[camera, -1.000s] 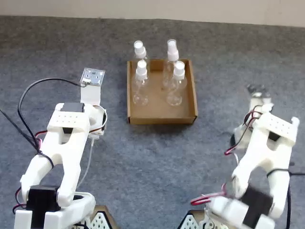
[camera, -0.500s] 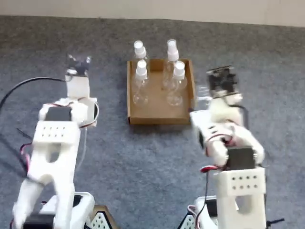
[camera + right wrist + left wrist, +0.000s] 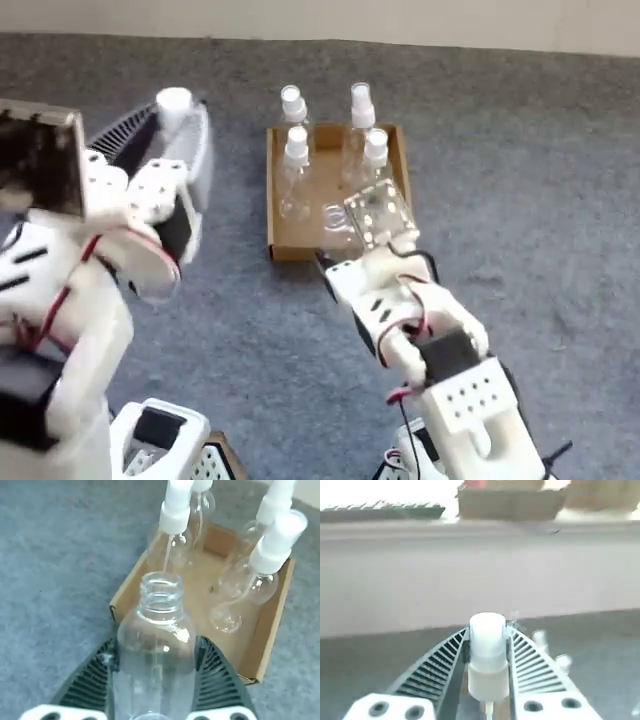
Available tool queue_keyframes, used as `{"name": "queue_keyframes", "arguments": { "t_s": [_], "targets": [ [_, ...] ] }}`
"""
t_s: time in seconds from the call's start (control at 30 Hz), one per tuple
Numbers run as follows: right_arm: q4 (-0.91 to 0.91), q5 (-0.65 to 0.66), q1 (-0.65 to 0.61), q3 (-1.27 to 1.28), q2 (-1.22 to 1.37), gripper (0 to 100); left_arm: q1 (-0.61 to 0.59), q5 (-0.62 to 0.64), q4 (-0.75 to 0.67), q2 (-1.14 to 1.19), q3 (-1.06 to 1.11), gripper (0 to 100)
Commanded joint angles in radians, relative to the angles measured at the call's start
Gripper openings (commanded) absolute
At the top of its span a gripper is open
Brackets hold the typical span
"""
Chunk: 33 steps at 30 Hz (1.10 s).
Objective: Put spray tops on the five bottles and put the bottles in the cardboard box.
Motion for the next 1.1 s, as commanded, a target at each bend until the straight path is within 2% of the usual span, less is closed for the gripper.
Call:
{"name": "queue_keyframes", "arguments": {
  "t_s": [0.0, 0.13, 0.23, 0.47, 1.07],
  "targets": [
    [-0.067, -0.026, -0.012, 0.096, -0.24, 0.4, 0.163, 0.063, -0.037, 0.025, -0.064, 3],
    [-0.136, -0.072, -0.012, 0.285, -0.438, 0.3, 0.251, 0.129, -0.146, 0.058, -0.062, 1],
    [-0.136, -0.072, -0.012, 0.395, -0.538, 0.3, 0.309, 0.133, -0.232, 0.11, -0.062, 0],
    [-0.134, -0.078, -0.028, 0.424, -0.662, 0.3, 0.414, 0.133, -0.371, 0.282, -0.064, 0],
    [-0.134, -0.08, -0.028, 0.426, -0.719, 0.3, 0.386, 0.127, -0.436, 0.397, -0.074, 0]
  ]
}}
